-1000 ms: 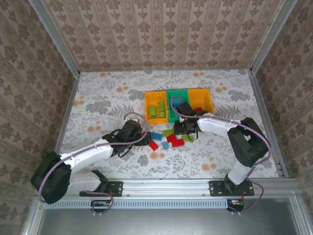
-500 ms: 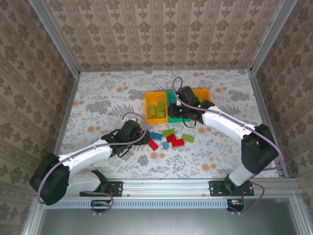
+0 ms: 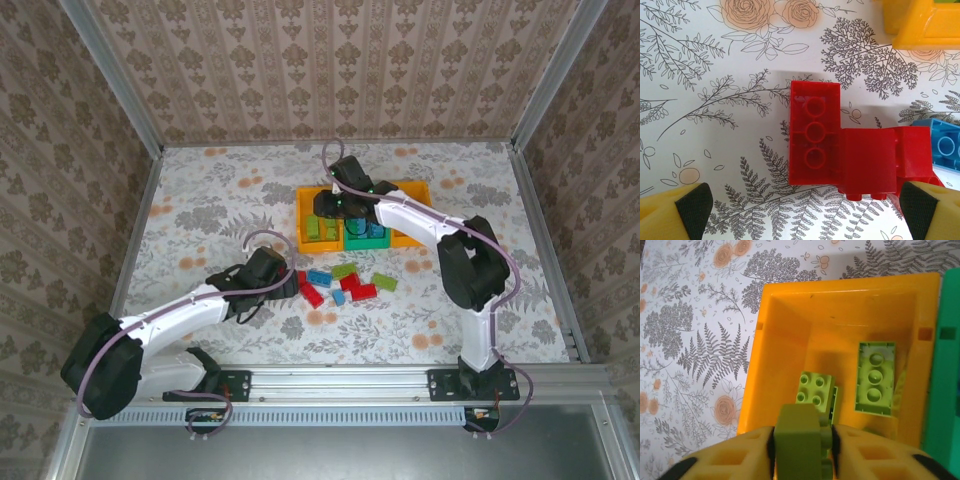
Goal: Sort the legos into containers by color
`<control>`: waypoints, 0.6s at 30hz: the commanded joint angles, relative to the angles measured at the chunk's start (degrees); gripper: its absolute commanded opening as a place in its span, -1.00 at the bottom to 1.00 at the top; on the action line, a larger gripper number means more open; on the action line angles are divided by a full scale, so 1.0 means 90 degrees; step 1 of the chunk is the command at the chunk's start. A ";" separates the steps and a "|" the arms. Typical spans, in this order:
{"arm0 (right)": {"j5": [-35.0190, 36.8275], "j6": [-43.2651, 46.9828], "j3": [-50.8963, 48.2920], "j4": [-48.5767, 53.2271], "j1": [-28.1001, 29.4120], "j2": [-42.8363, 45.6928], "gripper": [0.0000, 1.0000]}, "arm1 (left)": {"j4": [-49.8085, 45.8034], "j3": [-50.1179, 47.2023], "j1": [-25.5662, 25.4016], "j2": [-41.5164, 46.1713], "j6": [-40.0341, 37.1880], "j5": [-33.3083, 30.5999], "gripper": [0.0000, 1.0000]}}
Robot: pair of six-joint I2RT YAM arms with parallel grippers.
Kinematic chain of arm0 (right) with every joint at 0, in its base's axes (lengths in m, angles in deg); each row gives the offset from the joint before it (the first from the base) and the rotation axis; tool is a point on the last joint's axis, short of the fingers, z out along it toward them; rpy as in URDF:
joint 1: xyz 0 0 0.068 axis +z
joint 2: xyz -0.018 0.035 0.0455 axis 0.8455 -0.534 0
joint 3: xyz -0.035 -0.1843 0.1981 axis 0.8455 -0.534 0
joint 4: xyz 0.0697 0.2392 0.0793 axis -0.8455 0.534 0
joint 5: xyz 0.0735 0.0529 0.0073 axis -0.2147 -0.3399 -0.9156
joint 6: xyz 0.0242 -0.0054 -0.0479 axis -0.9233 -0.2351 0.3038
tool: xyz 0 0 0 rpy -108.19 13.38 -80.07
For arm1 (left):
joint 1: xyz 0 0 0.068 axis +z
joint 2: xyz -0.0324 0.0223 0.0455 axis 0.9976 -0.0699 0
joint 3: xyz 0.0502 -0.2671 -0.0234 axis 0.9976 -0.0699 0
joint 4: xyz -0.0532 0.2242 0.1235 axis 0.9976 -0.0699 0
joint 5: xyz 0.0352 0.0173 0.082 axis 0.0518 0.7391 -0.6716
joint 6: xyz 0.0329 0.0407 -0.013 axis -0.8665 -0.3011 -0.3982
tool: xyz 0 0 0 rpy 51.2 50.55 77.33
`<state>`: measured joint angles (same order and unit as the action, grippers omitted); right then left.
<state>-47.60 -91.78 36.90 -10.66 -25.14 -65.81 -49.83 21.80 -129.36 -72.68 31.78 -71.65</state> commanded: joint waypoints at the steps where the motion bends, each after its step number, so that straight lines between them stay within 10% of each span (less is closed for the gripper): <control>1: -0.0109 -0.0052 0.0332 0.0243 0.0033 -0.0203 0.01 | -0.0099 0.0083 0.0044 -0.0005 0.0041 0.0073 1.00; 18: 0.0009 0.0038 -0.0175 0.0191 0.0042 0.0399 0.29 | -0.0055 0.0360 -0.0753 -0.0573 0.0479 0.0359 0.89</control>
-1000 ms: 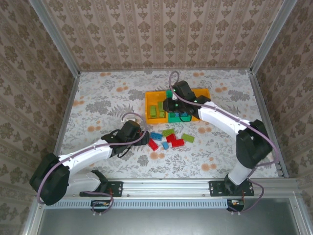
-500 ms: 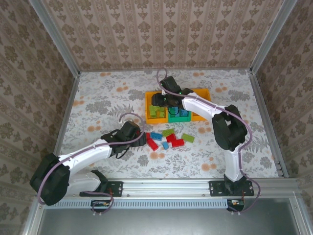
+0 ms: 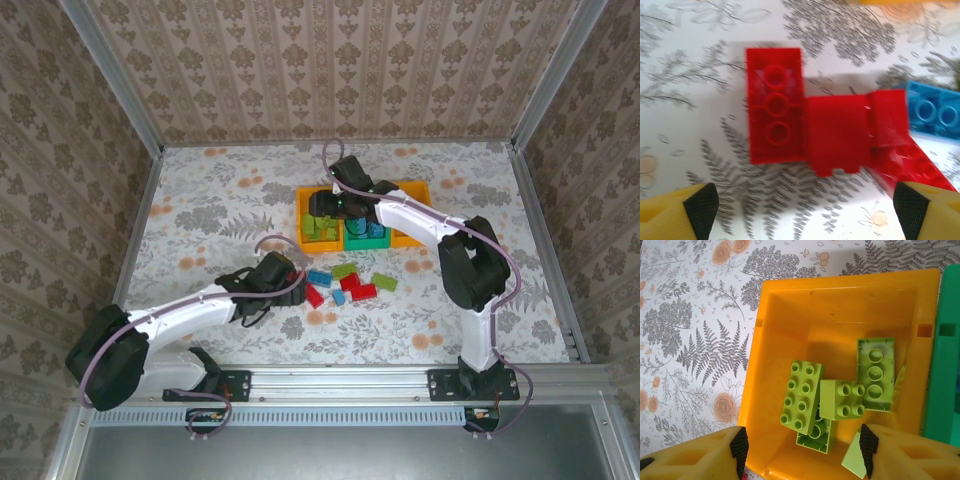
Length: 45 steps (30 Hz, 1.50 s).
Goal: Sort the legos into containers by color
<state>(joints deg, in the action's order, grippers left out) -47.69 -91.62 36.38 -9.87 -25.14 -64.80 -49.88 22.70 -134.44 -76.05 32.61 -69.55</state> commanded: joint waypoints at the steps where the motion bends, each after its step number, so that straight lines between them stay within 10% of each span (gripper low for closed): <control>1: 0.0029 0.0012 -0.0135 0.0090 0.0042 0.0302 0.29 | -0.0027 0.0300 -0.0251 -0.0288 0.0555 0.0203 0.90; 26: -0.0039 -0.0016 -0.0867 -0.0315 -0.0221 0.1033 0.35 | -0.0821 0.1819 -0.0759 -0.2604 0.1828 0.0654 0.74; 37: 0.0102 0.0115 -0.1214 -0.0273 -0.0314 0.1427 0.37 | -0.1332 0.1906 -0.0745 -0.2585 0.1298 0.0450 -0.30; 45: 0.0406 0.0387 -0.1745 -0.0008 -0.0307 0.2066 0.38 | -0.1353 0.1825 -0.0888 -0.2327 0.1203 0.0467 -0.49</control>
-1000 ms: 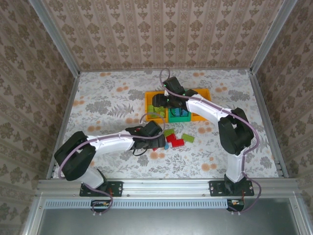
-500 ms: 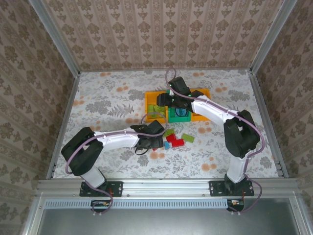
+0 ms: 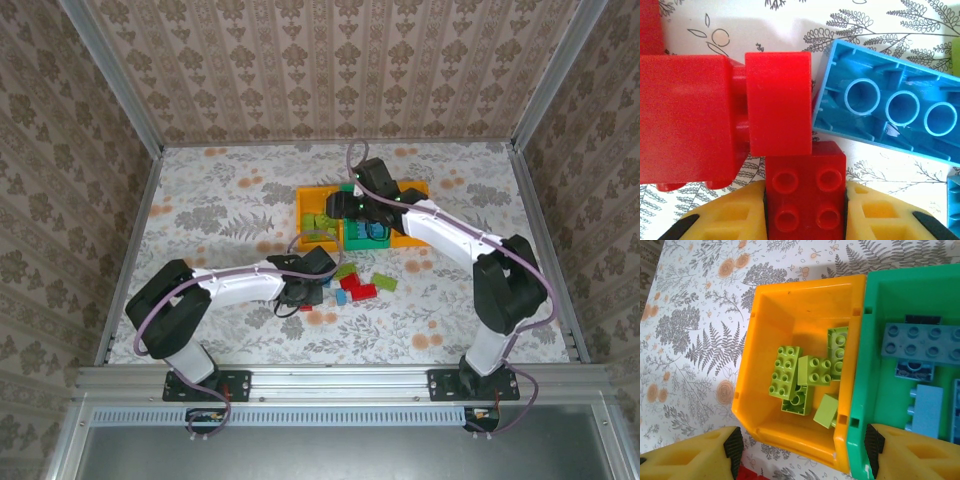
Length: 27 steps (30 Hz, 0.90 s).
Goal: Sort the legos into containers by color
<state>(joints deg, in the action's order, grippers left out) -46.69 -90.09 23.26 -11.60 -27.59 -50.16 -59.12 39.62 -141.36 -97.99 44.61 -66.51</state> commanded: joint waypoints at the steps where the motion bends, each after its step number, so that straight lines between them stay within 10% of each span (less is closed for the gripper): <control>1: 0.0365 0.0241 -0.0420 0.0197 -0.0044 0.0557 0.38 | -0.0366 -0.0038 -0.0121 0.0172 -0.0147 0.0087 -0.49; 16: 0.1604 0.0191 -0.3208 0.0385 -0.0210 0.2773 0.50 | -0.0379 0.1308 0.0312 0.1079 -0.1776 0.0062 -0.45; 27: 0.1638 -0.0423 -0.4631 0.0661 -0.1387 0.4120 0.53 | 0.0904 0.3506 0.0582 -0.0611 -0.3059 0.1484 -0.47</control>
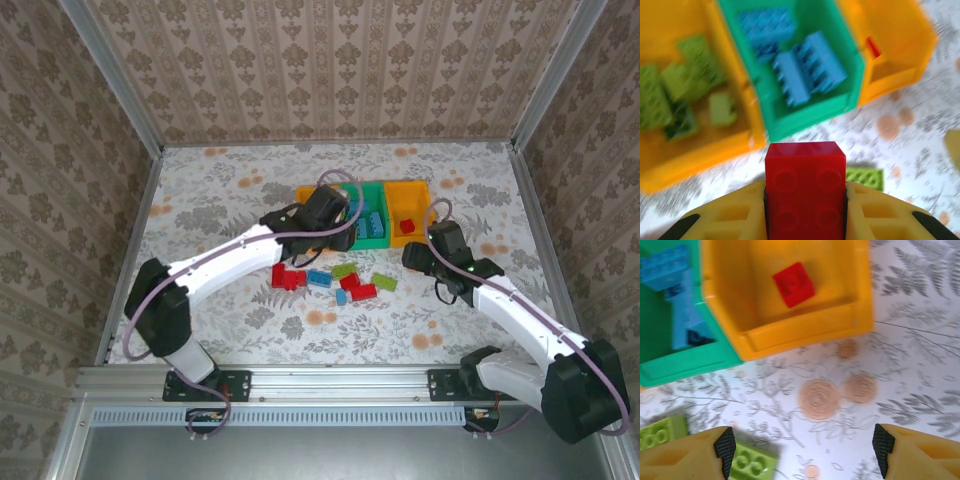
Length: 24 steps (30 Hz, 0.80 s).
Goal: Sort the legos into containers by color
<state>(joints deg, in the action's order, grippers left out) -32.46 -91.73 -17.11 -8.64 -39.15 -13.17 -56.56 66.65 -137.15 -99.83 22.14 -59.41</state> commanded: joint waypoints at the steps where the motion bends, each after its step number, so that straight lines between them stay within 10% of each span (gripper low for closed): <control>1: 0.0025 -0.0263 -0.0161 0.0434 -0.0112 -0.0047 0.54 | 0.0785 0.0771 0.0173 -0.0684 -0.0596 0.0961 -0.46; 15: -0.0435 -0.0808 -0.0922 0.0233 -0.0144 0.0334 0.53 | 0.1021 0.5091 0.0550 -0.4431 -0.0490 0.3201 -0.44; 24: -0.0938 -0.0479 -0.0981 0.0172 -0.0118 0.0626 0.53 | 0.1685 0.4841 0.0766 -0.4718 0.0337 0.3396 -0.20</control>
<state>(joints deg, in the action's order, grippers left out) -37.57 -97.59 -25.61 -7.11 -40.12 -8.65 -44.39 110.21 -130.79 -142.78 23.26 -30.86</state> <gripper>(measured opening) 0.766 0.381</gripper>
